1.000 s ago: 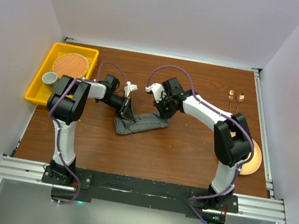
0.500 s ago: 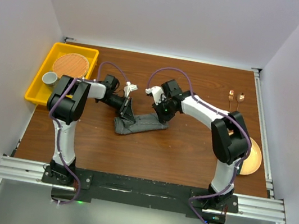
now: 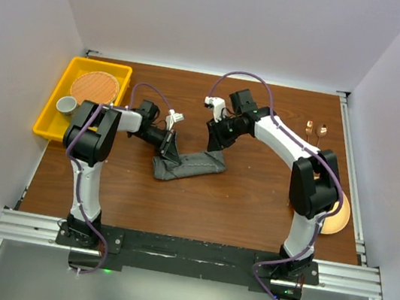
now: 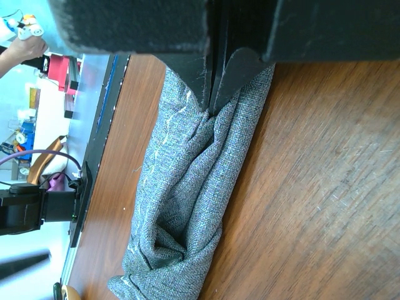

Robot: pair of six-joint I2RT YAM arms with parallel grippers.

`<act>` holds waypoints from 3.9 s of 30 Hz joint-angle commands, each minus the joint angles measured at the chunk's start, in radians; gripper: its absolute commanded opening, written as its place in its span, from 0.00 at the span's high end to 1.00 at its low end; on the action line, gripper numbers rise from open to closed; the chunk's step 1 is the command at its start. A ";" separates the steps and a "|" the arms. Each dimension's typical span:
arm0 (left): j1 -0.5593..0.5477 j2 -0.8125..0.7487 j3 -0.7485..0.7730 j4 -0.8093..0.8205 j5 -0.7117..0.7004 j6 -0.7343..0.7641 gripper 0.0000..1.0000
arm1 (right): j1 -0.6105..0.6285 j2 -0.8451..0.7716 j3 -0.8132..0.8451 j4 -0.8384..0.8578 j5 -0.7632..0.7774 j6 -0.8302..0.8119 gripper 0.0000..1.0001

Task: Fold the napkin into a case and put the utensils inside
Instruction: Smooth out the smaller rectangle-folded napkin at the center of the board.

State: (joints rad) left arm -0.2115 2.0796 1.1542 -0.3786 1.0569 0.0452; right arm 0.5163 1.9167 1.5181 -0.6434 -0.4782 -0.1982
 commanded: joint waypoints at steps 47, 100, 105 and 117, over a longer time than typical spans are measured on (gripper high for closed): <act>-0.063 -0.362 -0.243 0.159 -0.109 -0.148 0.94 | 0.002 0.229 -0.065 0.094 0.101 0.220 0.77; 0.083 -0.196 0.067 -0.057 -0.090 0.315 0.18 | 0.002 0.257 -0.026 0.080 0.112 0.175 0.77; 0.003 -0.119 0.111 -0.074 -0.121 0.375 0.26 | 0.001 0.251 -0.039 0.090 0.110 0.175 0.77; -0.061 0.043 0.180 -0.204 -0.084 0.392 0.35 | 0.002 0.245 -0.055 0.110 0.101 0.181 0.77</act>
State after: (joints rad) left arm -0.2581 2.0716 1.3239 -0.4969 0.9977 0.3847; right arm 0.5297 2.1082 1.4990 -0.5713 -0.5163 0.0338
